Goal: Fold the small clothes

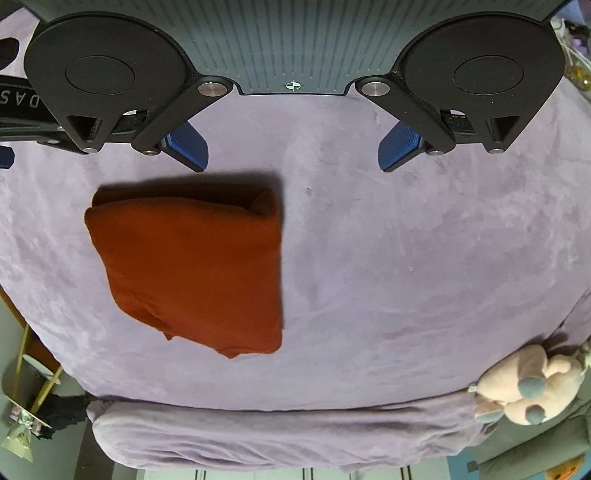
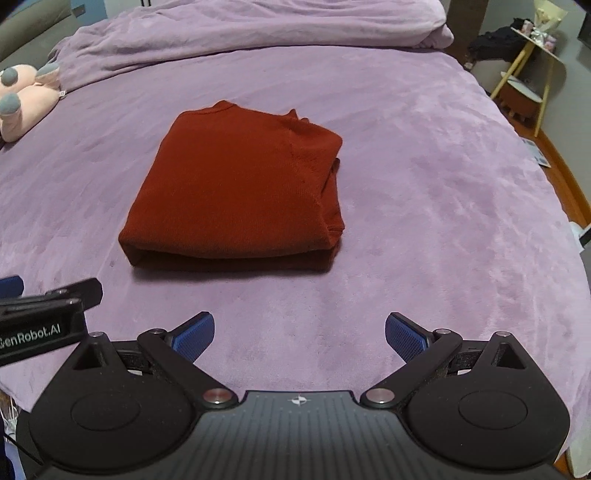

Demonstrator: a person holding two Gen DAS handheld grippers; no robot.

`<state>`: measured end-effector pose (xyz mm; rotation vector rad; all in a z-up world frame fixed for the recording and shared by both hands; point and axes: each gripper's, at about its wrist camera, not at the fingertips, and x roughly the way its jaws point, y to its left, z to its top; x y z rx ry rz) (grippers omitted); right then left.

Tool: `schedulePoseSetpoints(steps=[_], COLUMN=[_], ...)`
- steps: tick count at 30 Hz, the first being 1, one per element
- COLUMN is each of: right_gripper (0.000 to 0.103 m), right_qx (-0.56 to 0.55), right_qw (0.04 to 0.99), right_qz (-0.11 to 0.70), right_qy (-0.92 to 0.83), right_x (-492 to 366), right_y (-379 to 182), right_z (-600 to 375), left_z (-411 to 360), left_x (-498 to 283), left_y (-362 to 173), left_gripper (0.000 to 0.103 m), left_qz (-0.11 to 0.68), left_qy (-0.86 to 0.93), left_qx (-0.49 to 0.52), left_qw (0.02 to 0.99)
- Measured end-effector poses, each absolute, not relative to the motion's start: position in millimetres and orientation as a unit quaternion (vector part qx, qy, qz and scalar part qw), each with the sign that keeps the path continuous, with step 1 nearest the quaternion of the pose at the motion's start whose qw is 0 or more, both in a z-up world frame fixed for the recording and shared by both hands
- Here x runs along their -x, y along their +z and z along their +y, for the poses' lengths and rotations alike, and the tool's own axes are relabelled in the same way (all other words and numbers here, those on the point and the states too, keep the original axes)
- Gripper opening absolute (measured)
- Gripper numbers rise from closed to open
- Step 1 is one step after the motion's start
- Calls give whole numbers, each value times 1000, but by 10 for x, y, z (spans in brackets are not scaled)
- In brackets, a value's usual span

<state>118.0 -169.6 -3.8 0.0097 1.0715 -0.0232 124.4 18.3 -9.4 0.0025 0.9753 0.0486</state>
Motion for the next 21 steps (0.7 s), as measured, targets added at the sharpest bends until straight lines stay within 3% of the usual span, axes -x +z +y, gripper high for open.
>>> schedulePoseSetpoints(steps=[21], right_gripper=[99], right_qx=[-9], right_qw=[859], right_qz=[511], right_qy=[-20], right_x=[-1214], right_y=[-16], right_z=[-1705], left_z=[68], left_x=[-1269], left_y=[-103], left_gripper=[101], left_qz=[471], left_qy=[8], left_qx=[-40], left_qw=[881])
